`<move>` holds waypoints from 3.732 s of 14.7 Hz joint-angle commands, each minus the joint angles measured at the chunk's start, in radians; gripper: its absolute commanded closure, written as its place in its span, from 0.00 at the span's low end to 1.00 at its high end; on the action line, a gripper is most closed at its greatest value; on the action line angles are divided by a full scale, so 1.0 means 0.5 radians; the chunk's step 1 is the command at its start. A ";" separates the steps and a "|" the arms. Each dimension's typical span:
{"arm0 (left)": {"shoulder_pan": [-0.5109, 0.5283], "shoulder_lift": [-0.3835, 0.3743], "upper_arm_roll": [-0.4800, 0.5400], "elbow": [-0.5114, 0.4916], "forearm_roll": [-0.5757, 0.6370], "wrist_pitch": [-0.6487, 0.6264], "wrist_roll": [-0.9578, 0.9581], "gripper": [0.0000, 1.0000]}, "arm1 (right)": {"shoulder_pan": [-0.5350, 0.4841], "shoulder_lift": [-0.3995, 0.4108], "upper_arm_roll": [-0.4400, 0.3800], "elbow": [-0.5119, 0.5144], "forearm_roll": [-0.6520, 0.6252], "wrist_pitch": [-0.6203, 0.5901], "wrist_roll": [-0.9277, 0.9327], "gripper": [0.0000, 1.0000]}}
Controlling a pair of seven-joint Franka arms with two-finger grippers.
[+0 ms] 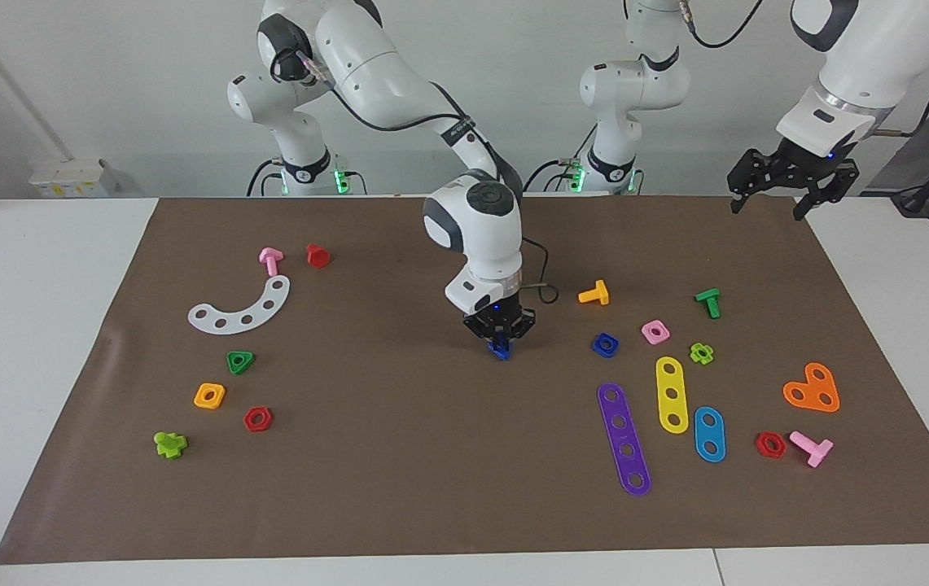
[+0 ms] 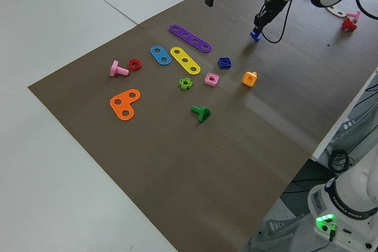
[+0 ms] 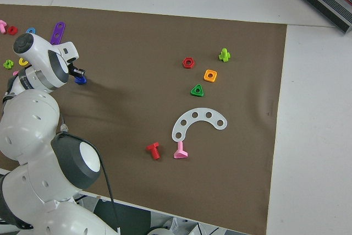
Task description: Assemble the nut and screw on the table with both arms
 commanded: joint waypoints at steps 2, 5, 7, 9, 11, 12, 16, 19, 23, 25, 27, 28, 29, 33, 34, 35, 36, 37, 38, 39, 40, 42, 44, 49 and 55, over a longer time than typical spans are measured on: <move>-0.017 -0.010 0.021 -0.008 -0.028 -0.020 -0.019 0.00 | 0.004 -0.021 -0.010 0.031 -0.033 0.002 0.145 0.00; -0.017 -0.010 0.021 -0.008 -0.028 -0.020 -0.016 0.00 | -0.076 -0.241 -0.032 0.022 -0.033 -0.126 0.167 0.00; -0.017 -0.010 0.021 -0.008 -0.028 -0.020 -0.016 0.00 | -0.223 -0.397 -0.029 0.007 -0.036 -0.264 0.112 0.00; -0.017 -0.010 0.021 -0.008 -0.028 -0.020 -0.019 0.00 | -0.373 -0.520 -0.029 0.004 -0.033 -0.429 -0.102 0.00; -0.017 -0.010 0.021 -0.008 -0.028 -0.020 -0.016 0.00 | -0.536 -0.612 -0.029 0.001 -0.033 -0.556 -0.271 0.00; -0.017 -0.010 0.021 -0.008 -0.028 -0.020 -0.016 0.00 | -0.637 -0.658 -0.029 -0.002 -0.027 -0.602 -0.369 0.00; -0.017 -0.010 0.021 -0.008 -0.028 -0.020 -0.019 0.00 | -0.977 -0.830 -0.026 0.001 -0.002 -0.832 -0.823 0.00; -0.017 -0.010 0.021 -0.005 -0.028 -0.020 -0.022 0.00 | -1.107 -0.956 -0.029 0.007 -0.002 -1.019 -0.950 0.00; -0.020 -0.025 0.012 -0.023 -0.028 -0.042 -0.025 0.00 | -1.199 -1.106 -0.032 0.034 -0.017 -1.295 -1.039 0.00; -0.030 -0.019 0.012 -0.023 -0.025 0.004 -0.022 0.00 | -1.251 -1.183 -0.032 0.034 -0.036 -1.408 -1.137 0.00; -0.039 -0.013 0.009 -0.023 -0.019 0.081 -0.022 0.00 | -1.276 -1.229 -0.035 0.034 -0.039 -1.510 -1.296 0.00; -0.042 -0.007 0.006 -0.023 -0.019 0.099 -0.022 0.00 | -1.288 -1.236 -0.035 0.019 -0.039 -1.535 -1.348 0.00; -0.045 -0.003 0.000 -0.023 -0.019 0.121 -0.022 0.00 | -1.294 -1.260 -0.032 -0.017 -0.036 -1.523 -1.358 0.00; -0.048 0.015 -0.003 -0.023 -0.016 0.225 -0.022 0.00 | -1.313 -1.269 -0.029 -0.079 0.010 -1.642 -1.456 0.00; -0.048 0.018 -0.003 -0.026 -0.016 0.256 -0.022 0.00 | -1.319 -1.269 -0.032 -0.079 0.010 -1.648 -1.496 0.00; -0.048 0.027 -0.006 -0.032 -0.016 0.286 -0.022 0.00 | -1.325 -1.269 -0.029 -0.079 0.013 -1.648 -1.505 0.00; -0.048 0.042 -0.006 -0.045 -0.016 0.323 -0.022 0.00 | -1.322 -1.269 -0.032 -0.085 0.013 -1.645 -1.502 0.00; -0.051 0.049 -0.012 -0.066 -0.016 0.369 -0.025 0.00 | -1.316 -1.272 -0.032 -0.085 0.013 -1.642 -1.490 0.00; -0.060 0.049 -0.012 -0.112 -0.019 0.433 -0.025 0.00 | -1.310 -1.272 -0.032 -0.088 0.013 -1.639 -1.481 0.00; -0.075 0.049 -0.012 -0.176 -0.016 0.516 -0.025 0.00 | -1.303 -1.273 -0.032 -0.088 0.013 -1.636 -1.469 0.00; -0.091 0.049 -0.012 -0.228 -0.016 0.584 -0.025 0.00 | -1.297 -1.273 -0.029 -0.088 0.013 -1.636 -1.462 0.00; -0.115 0.073 -0.015 -0.314 -0.016 0.679 -0.040 0.00 | -1.294 -1.276 -0.026 -0.088 0.007 -1.636 -1.469 0.00; -0.192 0.113 -0.018 -0.382 -0.016 0.768 -0.135 0.00 | -1.294 -1.269 -0.016 -0.055 -0.011 -1.660 -1.472 0.00; -0.266 0.168 -0.049 -0.664 -0.013 1.170 -0.276 0.00 | -1.294 -1.239 -0.019 0.081 -0.017 -1.835 -1.478 0.00; -0.281 0.239 -0.101 -0.860 -0.013 1.553 -0.350 0.00 | -1.294 -1.260 -0.019 0.031 -0.063 -1.817 -1.481 0.00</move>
